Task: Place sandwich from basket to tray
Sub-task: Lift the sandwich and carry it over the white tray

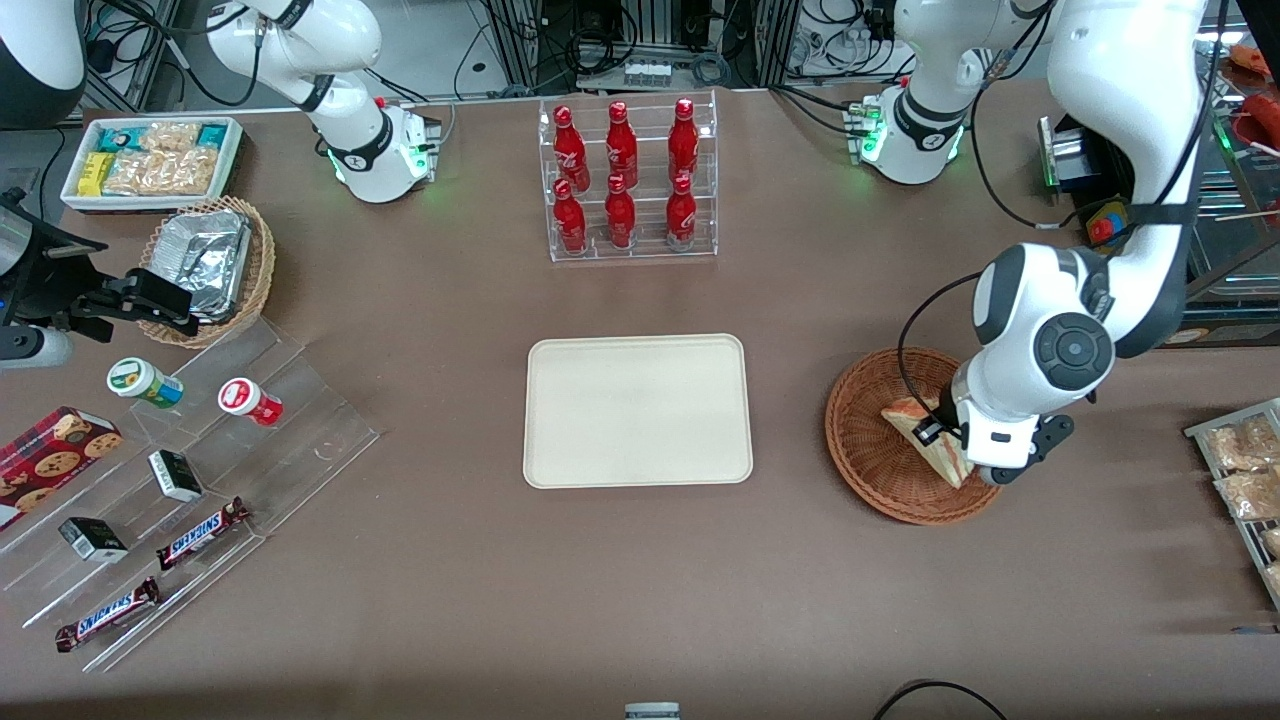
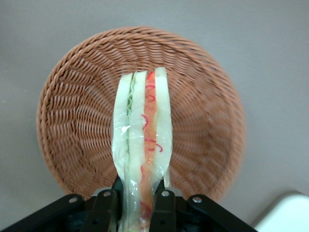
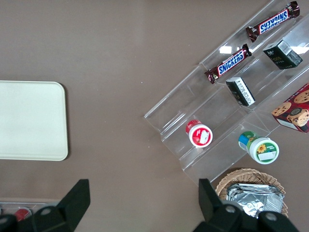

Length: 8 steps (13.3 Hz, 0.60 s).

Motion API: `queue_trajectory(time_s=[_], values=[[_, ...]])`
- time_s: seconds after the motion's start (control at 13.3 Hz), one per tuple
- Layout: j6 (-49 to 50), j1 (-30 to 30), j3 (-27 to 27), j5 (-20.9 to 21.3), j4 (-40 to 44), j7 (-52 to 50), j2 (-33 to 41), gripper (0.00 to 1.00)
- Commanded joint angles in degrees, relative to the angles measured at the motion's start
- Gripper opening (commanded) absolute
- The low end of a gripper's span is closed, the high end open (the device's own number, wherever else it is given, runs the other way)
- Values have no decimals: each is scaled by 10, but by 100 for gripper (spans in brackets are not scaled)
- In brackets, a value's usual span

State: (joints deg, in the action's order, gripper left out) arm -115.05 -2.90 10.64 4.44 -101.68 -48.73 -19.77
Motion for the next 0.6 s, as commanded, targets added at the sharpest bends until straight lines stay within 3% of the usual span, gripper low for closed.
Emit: queue_trajectory(time_s=[0.0, 0.3, 0.53], values=[[85, -2, 45, 8, 88, -12, -1, 0], [97, -2, 131, 9, 129, -22, -16, 0], [66, -31, 180, 64, 133, -22, -55, 0]])
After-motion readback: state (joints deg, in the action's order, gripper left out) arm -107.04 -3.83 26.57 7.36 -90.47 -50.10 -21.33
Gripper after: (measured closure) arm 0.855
